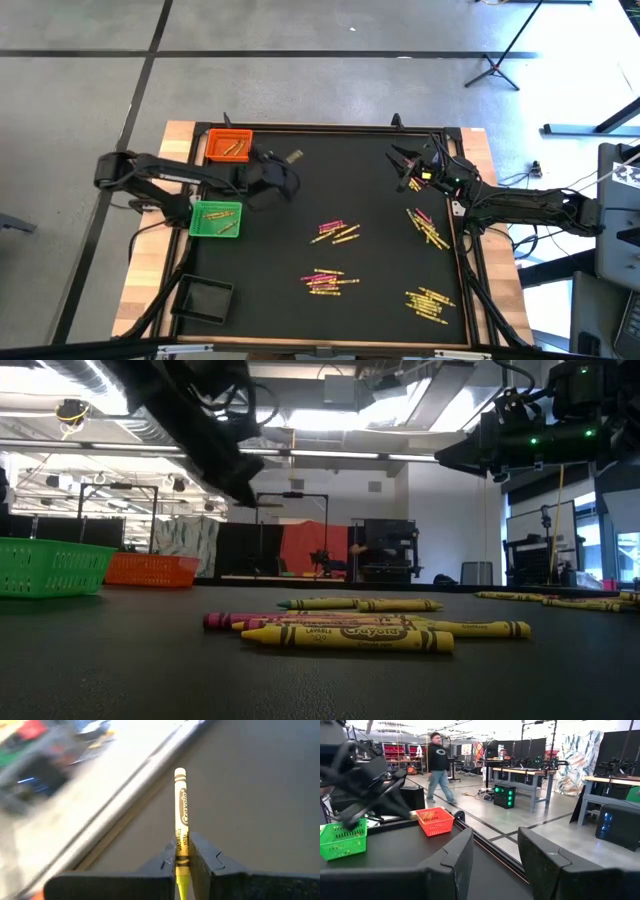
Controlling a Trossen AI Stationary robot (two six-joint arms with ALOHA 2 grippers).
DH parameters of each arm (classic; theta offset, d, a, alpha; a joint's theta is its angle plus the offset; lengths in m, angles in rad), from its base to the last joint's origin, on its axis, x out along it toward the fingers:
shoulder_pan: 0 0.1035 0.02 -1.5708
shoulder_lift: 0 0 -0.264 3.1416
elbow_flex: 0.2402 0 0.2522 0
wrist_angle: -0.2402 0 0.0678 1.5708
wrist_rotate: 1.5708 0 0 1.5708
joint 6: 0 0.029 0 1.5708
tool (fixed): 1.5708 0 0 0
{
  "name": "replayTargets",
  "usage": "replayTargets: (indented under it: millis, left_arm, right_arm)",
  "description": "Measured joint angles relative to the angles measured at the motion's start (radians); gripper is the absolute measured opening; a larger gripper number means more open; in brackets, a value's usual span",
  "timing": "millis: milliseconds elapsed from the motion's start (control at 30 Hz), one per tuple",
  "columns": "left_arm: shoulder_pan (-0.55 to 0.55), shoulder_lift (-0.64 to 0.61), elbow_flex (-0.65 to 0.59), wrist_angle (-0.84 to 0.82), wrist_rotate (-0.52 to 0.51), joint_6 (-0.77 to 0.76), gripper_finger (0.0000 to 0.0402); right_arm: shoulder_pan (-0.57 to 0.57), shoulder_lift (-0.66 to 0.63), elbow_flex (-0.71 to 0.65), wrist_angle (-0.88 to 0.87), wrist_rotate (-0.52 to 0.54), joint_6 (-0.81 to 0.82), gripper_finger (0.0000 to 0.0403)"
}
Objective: Sort crayons
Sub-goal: Put the yellow crayon into the green bin
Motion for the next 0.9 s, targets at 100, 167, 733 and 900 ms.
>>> replayTargets:
  millis: [100,167,733,900]
  left_arm:
    - [0.064,-0.039,0.000,-0.117,-0.061,-0.037,0.0015]
    - [0.110,-0.049,0.000,-0.181,-0.063,-0.071,0.0015]
    - [0.417,-0.047,0.000,-0.479,0.065,-0.161,0.0015]
    - [0.470,-0.047,0.000,-0.498,0.111,-0.157,0.0015]
  right_arm:
    - [0.000,0.000,0.000,-0.005,0.000,0.000,0.0154]
    - [0.000,0.000,0.000,-0.005,0.000,0.000,0.0154]
    - [0.000,0.000,0.000,-0.014,0.000,0.027,0.0154]
    - [0.000,0.000,0.000,-0.015,0.000,0.026,0.0154]
